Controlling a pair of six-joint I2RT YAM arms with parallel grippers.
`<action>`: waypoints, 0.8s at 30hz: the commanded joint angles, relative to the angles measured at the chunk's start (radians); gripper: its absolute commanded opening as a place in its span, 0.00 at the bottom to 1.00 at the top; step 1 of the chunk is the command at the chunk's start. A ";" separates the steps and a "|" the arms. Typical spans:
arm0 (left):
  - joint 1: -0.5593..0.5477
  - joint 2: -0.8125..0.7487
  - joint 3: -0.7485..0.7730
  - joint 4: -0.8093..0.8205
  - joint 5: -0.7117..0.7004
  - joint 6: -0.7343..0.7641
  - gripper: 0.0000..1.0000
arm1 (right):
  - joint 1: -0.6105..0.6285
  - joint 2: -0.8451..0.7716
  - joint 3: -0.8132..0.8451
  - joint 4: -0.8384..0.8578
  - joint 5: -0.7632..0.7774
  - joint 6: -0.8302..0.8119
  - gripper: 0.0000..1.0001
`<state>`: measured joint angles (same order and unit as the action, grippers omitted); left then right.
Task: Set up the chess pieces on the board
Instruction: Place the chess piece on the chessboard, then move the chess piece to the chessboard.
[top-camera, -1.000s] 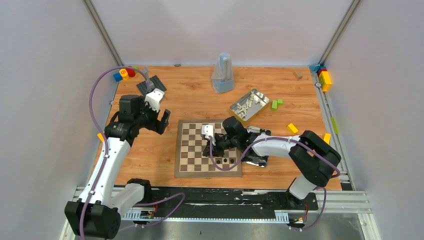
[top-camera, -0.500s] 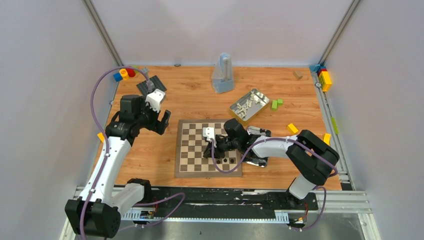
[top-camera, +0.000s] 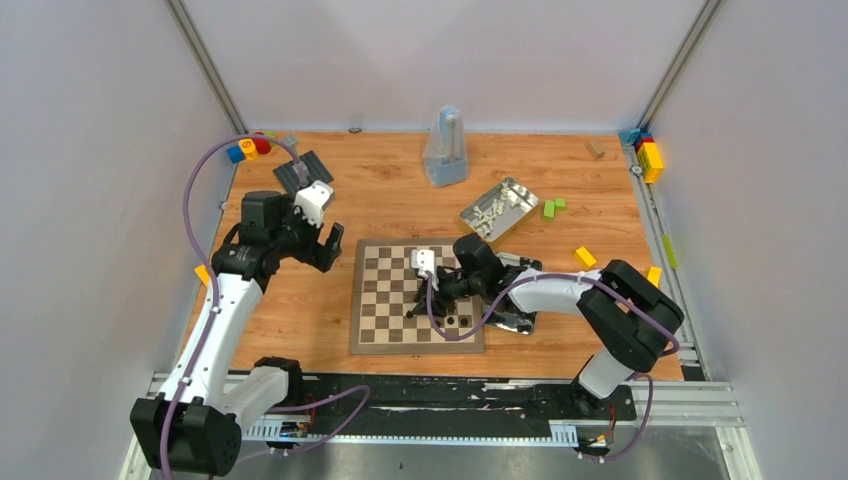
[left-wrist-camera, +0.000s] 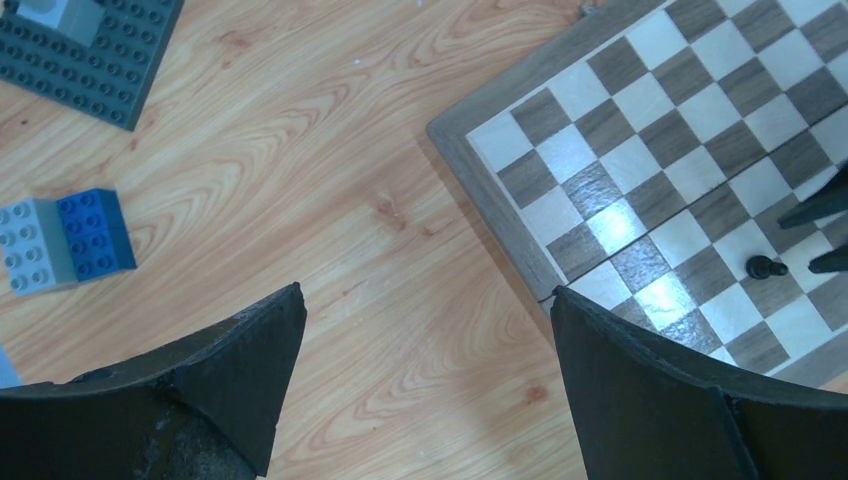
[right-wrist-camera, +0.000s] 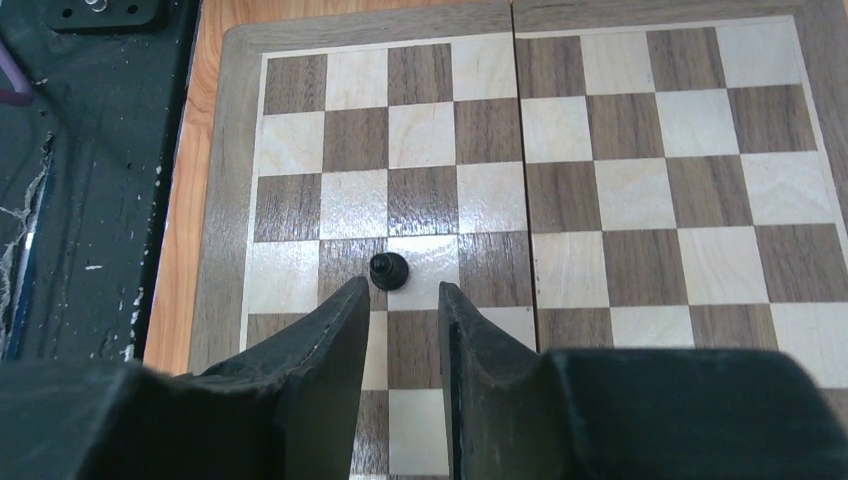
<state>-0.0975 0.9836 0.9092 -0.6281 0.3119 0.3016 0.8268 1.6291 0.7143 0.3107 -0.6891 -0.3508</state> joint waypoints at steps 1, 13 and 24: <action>0.004 -0.020 -0.001 0.010 0.116 0.047 1.00 | -0.026 -0.089 0.088 -0.145 -0.027 -0.040 0.34; -0.188 0.027 0.017 -0.056 0.218 0.165 0.98 | -0.263 -0.360 0.171 -0.559 0.116 -0.018 0.34; -0.555 0.258 0.093 -0.054 0.050 0.197 0.90 | -0.511 -0.426 0.255 -0.712 0.140 0.139 0.36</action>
<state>-0.5785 1.1801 0.9398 -0.6804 0.4198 0.4618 0.3489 1.2377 0.9215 -0.3386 -0.5613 -0.2771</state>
